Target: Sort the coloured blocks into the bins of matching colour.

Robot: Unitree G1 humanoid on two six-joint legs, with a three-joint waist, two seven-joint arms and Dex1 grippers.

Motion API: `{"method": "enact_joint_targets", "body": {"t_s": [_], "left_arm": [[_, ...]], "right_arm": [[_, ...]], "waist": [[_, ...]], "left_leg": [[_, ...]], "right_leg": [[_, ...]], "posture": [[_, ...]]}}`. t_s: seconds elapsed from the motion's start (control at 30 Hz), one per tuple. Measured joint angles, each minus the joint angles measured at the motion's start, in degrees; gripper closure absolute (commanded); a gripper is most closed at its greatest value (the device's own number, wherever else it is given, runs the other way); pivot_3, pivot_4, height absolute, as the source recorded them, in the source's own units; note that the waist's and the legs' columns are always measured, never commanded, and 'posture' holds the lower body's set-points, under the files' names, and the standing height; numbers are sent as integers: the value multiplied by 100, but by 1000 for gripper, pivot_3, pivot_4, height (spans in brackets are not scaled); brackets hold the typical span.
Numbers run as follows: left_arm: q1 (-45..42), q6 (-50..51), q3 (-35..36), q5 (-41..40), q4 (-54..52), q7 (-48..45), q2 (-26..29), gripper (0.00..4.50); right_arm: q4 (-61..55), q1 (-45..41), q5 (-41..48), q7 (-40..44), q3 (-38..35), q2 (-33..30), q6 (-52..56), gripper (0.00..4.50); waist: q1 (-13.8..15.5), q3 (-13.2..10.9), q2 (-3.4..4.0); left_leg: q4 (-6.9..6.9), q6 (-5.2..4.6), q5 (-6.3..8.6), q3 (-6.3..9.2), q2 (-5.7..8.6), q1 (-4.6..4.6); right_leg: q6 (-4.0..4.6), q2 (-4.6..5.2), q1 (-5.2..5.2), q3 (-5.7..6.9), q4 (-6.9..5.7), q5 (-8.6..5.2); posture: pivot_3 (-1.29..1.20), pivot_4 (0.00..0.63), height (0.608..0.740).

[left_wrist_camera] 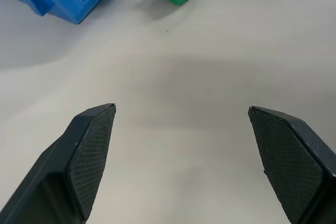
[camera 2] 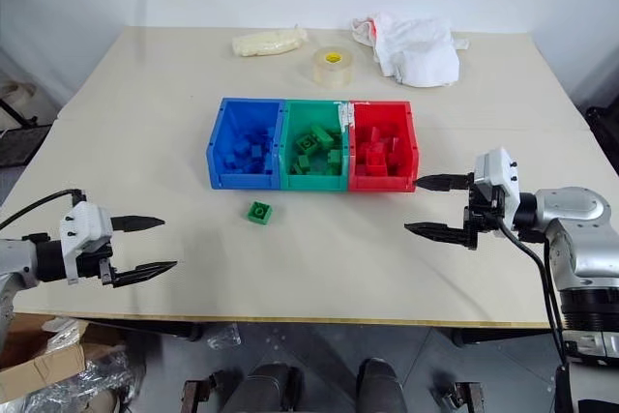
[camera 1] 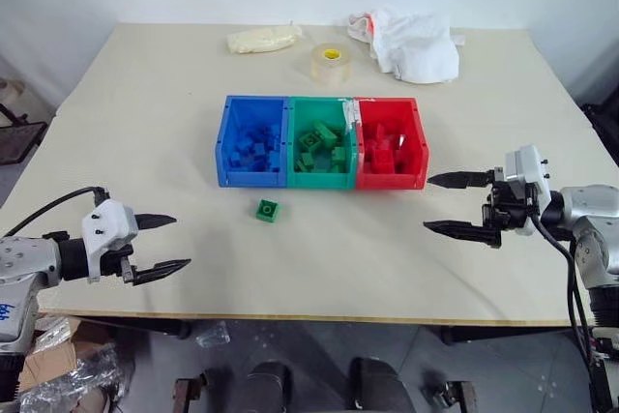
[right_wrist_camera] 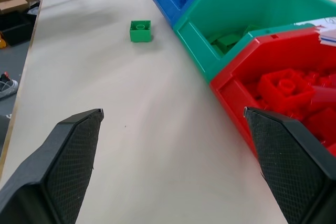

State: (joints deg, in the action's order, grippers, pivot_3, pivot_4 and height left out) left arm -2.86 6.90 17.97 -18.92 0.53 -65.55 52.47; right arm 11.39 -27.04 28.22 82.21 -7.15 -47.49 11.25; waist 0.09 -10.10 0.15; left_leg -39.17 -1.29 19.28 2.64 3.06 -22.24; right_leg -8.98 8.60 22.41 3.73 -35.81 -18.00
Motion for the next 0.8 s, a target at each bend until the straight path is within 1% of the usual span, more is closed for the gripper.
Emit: {"method": "enact_joint_targets", "body": {"t_s": [0.1, 0.17, 0.33, 0.4, 0.57, 0.67, 0.7, 0.73, 0.8], "left_arm": [[-284, 2, -176, 10, -99, 230, -272, 197], [-542, -14, -495, 72, -224, 430, -589, 197], [-1144, -78, -1325, 566, -176, 1062, -1399, 197], [-1322, -186, -1595, 733, -83, 1208, -1602, 197], [-1697, -406, -2031, 1220, 572, 1554, -1987, 197], [-1897, -553, -2248, 1412, 738, 1645, -2100, 197], [-1963, -625, -2308, 1471, 779, 1650, -2120, 595], [-2009, -681, -2354, 1480, 853, 1641, -2172, 799], [-2038, -734, -2385, 1473, 933, 1623, -2292, 1426]], "right_arm": [[31, -78, -14, 46, 9, 0, -7, 0], [28, -85, -18, 76, 13, 0, -8, 0], [-30, -47, -35, 78, 8, 0, -7, 0], [-139, 47, -30, 64, -5, -1, -3, 0], [-363, 342, 24, -64, -63, -3, 50, 0], [-487, 422, 43, -149, -111, -3, 77, 0], [-548, 464, 62, -182, -160, -3, 115, 0], [-605, 531, 89, -213, -223, -3, 135, 0], [-674, 582, 105, -272, -244, -3, 153, 0]], "waist": [[5, 0, 0], [3, 0, 0], [-12, 0, 0], [-11, 0, 0], [-8, 0, 0], [22, 0, -1], [46, 1, -1], [70, 1, 0], [95, 1, 0]], "left_leg": [[0, 0, 0, 0, 0, 1], [-1, 0, 0, 0, 2, 0], [-1, 0, 0, -5, 3, 0], [0, 0, 0, -5, 3, 1], [-2, 0, 0, -9, 5, 2], [-6, 0, 0, -5, 8, 3], [-7, 0, 0, -6, 9, 3], [-7, -1, 0, -6, 10, 4], [-10, -1, 0, -7, 10, 4]], "right_leg": [[0, 0, 0, 0, -3, 0], [0, 0, 0, 0, -5, 0], [0, -2, 3, 3, -8, 0], [0, -2, 3, 3, -8, 0], [-1, -2, 2, 4, -8, 0], [-2, 0, -3, 4, -8, 1], [-2, 1, -4, 4, -7, 1], [-3, 2, -5, 3, -7, 1], [-3, 2, -4, 2, -7, 2]], "posture": [[0, 150, 740], [0, 150, 740], [0, 150, 740], [0, 150, 740], [0, 150, 740], [0, 150, 740], [0, 150, 740], [0, 150, 740], [0, 150, 740]]}}
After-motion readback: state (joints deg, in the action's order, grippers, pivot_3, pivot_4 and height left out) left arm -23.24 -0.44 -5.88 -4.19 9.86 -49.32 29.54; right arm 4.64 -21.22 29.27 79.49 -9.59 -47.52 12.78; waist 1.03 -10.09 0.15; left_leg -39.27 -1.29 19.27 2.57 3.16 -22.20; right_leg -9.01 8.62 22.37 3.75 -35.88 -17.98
